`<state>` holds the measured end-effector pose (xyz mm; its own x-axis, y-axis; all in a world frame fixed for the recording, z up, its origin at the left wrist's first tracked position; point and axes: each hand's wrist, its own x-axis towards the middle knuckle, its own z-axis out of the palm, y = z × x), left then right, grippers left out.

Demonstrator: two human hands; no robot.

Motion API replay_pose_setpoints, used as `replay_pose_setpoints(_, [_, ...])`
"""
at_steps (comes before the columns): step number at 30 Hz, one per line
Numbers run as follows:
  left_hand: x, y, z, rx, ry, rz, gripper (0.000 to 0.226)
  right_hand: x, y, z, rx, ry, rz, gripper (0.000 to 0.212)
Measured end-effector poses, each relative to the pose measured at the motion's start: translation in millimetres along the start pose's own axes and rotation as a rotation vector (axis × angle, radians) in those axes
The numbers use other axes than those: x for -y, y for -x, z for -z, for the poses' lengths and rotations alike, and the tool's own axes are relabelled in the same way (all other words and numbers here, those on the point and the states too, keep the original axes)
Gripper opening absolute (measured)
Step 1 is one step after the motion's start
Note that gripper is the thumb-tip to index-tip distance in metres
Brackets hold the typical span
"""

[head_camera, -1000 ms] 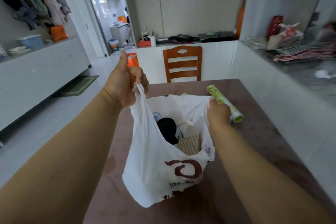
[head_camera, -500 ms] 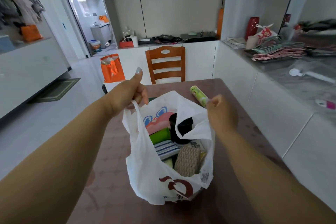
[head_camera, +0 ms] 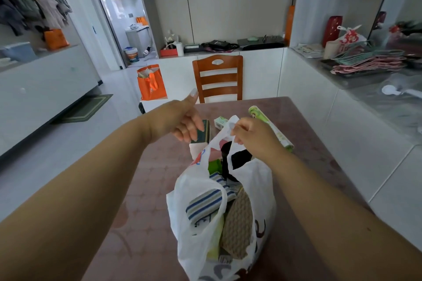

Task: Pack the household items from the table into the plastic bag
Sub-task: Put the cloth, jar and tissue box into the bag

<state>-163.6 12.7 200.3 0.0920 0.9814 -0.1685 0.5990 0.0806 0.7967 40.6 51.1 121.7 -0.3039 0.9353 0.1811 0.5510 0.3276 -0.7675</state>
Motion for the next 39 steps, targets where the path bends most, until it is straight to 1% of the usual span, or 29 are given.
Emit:
replay_pose_setpoints(2, [3.5, -13.0, 2.6, -0.074, 0.033, 0.06, 0.077, 1.6, -10.6, 7.1, -0.023, -0.036, 0.004, 0.032])
replay_pose_setpoints(4, [11.1, -30.4, 1.9, -0.202, 0.034, 0.156, 0.068, 4.2, -26.2, 11.9, -0.036, -0.077, -0.012, 0.03])
replay_pose_setpoints(6, [21.7, -52.4, -1.6, -0.316, 0.044, 0.245, 0.055, 8.1, -45.8, 14.1, -0.036, -0.102, -0.037, 0.03])
replay_pose_setpoints(8, [32.5, -76.9, -7.5, -0.389, 0.073, 0.29, 0.04, 10.6, -66.9, 12.4, -0.018, -0.13, -0.078, 0.027])
replay_pose_setpoints(10, [47.0, -106.2, -14.4, -0.425, 0.016, 0.307, 0.028, 10.8, -86.5, 8.0, 0.004, -0.15, -0.107, 0.026])
replay_pose_setpoints(12, [66.4, -138.4, -22.6, -0.399, -0.04, 0.367, 0.018, 7.3, -103.4, 1.7, 0.025, -0.162, -0.123, 0.025])
replay_pose_setpoints(13, [78.6, -154.0, -27.7, -0.382, -0.062, 0.421, 0.019, 5.0, -109.8, -1.7, 0.036, -0.171, -0.134, 0.024])
replay_pose_setpoints(14, [88.8, -167.3, -33.3, -0.373, -0.072, 0.481, 0.027, 2.2, -114.9, -4.9, 0.042, -0.175, -0.144, 0.022])
replay_pose_setpoints(16, [108.4, -189.7, -46.5, -0.397, -0.103, 0.567, 0.057, -4.0, -122.5, -9.5, 0.037, -0.173, -0.156, 0.022])
replay_pose_setpoints(17, [116.7, -197.9, -53.0, -0.42, -0.149, 0.594, 0.074, -7.2, -124.8, -10.7, 0.029, -0.168, -0.159, 0.022])
replay_pose_setpoints(18, [121.2, -203.4, -60.2, -0.44, -0.196, 0.609, 0.085, -10.6, -126.0, -11.5, 0.019, -0.161, -0.165, 0.022])
replay_pose_setpoints(19, [127.1, -209.1, -66.0, -0.456, -0.233, 0.618, 0.091, -14.0, -126.7, -12.0, 0.009, -0.158, -0.174, 0.023])
replay_pose_setpoints(21, [135.2, -216.1, -75.7, -0.467, -0.269, 0.633, 0.093, -21.3, -126.8, -12.6, -0.01, -0.181, -0.197, 0.023])
replay_pose_setpoints(23, [145.9, -221.5, -81.5, -0.464, -0.237, 0.661, 0.092, -27.8, -125.7, -12.3, -0.027, -0.215, -0.217, 0.023])
replay_pose_setpoints(27, [157.1, -221.4, -80.0, -0.507, -0.077, 0.621, 0.072, -33.9, -122.8, -10.7, -0.02, -0.243, -0.24, 0.024])
replay_pose_setpoints(30, [147.3, -213.3, -65.6, -0.594, 0.244, 0.589, 0.067, -30.7, -122.6, -9.7, -0.018, -0.256, -0.238, 0.025])
replay_pose_setpoints(33, [121.5, -194.6, -46.2, -0.644, 0.568, 0.471, 0.055, -21.3, -120.9, -8.3, 0.002, -0.26, -0.25, 0.023])
replay_pose_setpoints(36, [82.2, -158.6, -29.1, -0.552, 0.768, 0.36, 0.041, -6.2, -116.5, -6.1, -0.017, -0.323, -0.277, 0.02])
replay_pose_setpoints(39, [40.3, -106.5, -22.8, -0.411, 0.861, 0.21, 0.033, 13.9, -102.2, -1.6, -0.014, -0.416, -0.314, 0.015])
